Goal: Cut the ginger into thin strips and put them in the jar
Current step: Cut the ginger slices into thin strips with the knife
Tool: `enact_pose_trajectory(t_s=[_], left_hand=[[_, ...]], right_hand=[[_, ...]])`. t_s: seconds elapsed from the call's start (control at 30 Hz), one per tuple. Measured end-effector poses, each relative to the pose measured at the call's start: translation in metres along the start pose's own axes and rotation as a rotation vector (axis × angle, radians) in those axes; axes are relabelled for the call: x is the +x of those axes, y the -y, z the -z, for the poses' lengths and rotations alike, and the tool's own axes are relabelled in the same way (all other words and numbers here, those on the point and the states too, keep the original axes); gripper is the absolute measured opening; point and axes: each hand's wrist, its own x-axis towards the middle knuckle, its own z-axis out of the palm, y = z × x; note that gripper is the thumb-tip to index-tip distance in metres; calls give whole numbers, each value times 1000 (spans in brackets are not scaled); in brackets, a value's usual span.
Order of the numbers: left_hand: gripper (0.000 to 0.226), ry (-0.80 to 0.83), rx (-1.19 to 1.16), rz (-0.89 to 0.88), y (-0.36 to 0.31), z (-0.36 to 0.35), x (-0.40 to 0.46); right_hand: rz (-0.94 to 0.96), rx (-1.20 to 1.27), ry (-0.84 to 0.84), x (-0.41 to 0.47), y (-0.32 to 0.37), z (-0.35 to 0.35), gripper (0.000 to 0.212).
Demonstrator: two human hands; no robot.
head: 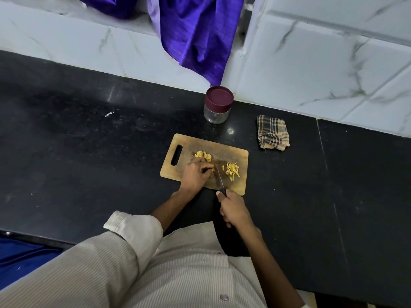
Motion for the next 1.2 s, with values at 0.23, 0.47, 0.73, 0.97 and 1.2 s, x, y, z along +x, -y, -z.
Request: enact_pose_trajectory(t_s=[0.23,0.47,0.73,0.97,1.2], left_hand=[[21,2,-10,11,0,0,0],[21,-2,-6,19,0,0,0],[21,-13,-11,7,1,-1,1],[21,-16,-33,0,1,0,1],[21,6,-23,-10,1,1,3]], right_hand=[[10,-107,-31,5,-1,-2,30],[-6,-185,-54,8,-1,-6,30],[0,-320,-91,9,5,-10,33],[-49,-434,-119,11,12,-16,31],[-64,-431,-109,11,11,-17,33]])
